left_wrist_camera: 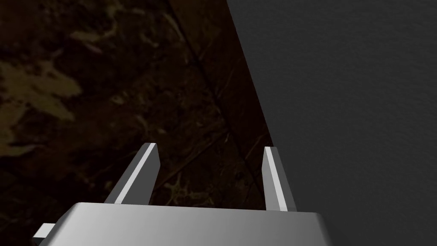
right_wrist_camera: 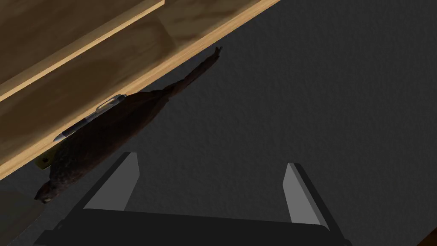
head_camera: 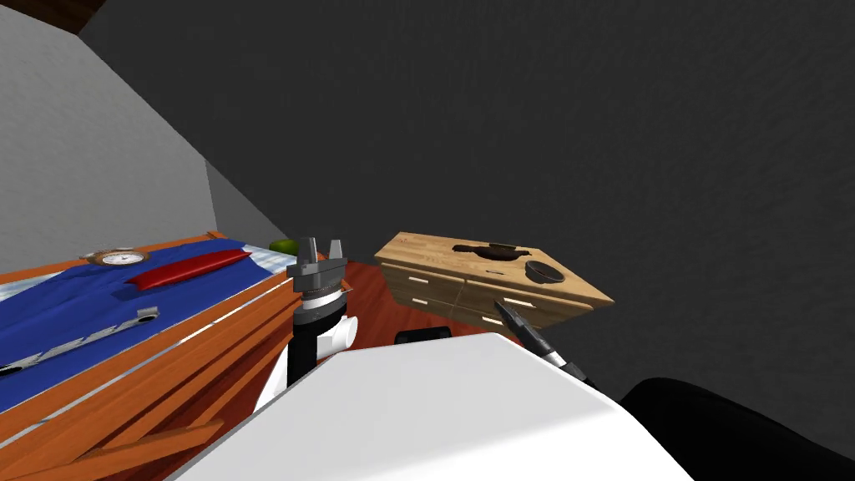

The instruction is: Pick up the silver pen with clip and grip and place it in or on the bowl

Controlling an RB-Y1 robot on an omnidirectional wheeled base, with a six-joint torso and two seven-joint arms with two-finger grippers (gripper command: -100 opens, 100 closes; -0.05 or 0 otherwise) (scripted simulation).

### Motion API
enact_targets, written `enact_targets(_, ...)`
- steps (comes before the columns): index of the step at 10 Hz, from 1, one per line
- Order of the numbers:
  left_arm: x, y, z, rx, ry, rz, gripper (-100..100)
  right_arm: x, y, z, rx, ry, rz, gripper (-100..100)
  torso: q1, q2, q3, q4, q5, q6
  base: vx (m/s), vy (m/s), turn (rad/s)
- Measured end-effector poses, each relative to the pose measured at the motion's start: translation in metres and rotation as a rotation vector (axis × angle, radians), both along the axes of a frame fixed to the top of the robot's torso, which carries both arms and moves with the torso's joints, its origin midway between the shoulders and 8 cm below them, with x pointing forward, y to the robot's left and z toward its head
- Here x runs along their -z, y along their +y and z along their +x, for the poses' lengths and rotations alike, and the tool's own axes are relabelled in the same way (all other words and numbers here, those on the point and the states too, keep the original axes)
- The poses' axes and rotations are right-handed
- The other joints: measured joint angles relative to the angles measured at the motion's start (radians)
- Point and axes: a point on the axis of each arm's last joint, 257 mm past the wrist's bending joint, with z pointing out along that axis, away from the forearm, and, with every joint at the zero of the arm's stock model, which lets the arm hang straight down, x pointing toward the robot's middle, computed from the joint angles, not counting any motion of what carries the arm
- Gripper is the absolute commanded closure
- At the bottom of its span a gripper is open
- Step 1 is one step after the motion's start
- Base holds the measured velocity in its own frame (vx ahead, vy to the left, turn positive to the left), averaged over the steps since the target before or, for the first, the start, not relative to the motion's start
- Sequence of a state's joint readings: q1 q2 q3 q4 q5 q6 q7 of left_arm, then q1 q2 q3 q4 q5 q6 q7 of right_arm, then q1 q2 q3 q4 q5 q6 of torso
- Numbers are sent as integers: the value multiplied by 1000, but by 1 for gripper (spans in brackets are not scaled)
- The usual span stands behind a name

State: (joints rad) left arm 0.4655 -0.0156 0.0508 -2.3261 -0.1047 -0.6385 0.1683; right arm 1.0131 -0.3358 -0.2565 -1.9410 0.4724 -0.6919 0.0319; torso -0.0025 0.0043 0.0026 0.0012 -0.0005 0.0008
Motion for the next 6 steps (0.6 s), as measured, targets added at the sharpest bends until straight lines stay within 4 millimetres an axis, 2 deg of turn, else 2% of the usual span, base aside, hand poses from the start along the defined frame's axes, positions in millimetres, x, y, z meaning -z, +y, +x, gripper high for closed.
enact_targets(1, 0, 0, 0, 0, 0, 0, 0, 16, -8, -17, -1, 60, -45, -100, 1, 0, 0, 0, 0, -1, -52, -1, 155)
enact_targets(2, 0, 0, 0, 0, 0, 0, 0, 27, -13, -28, 1, 101, -69, -100, 0, -1, 0, 0, 0, 0, -13, -7, -44)
enact_targets(3, 0, 0, 0, 0, 0, 0, 0, 34, -15, -34, 4, 119, -76, -100, 0, -3, -2, 0, 0, 0, -26, 5, 326)
enact_targets(4, 0, 0, 0, 0, 0, 0, 0, 48, -26, -51, 1, 170, -112, -100, 0, -3, -2, -1, 0, -1, -65, 6, 433)
enact_targets(6, 0, 0, 0, 0, 0, 0, 0, 78, -41, -92, -9, 280, -185, -100, 0, -1, 0, 0, 0, 0, -51, -5, 102)
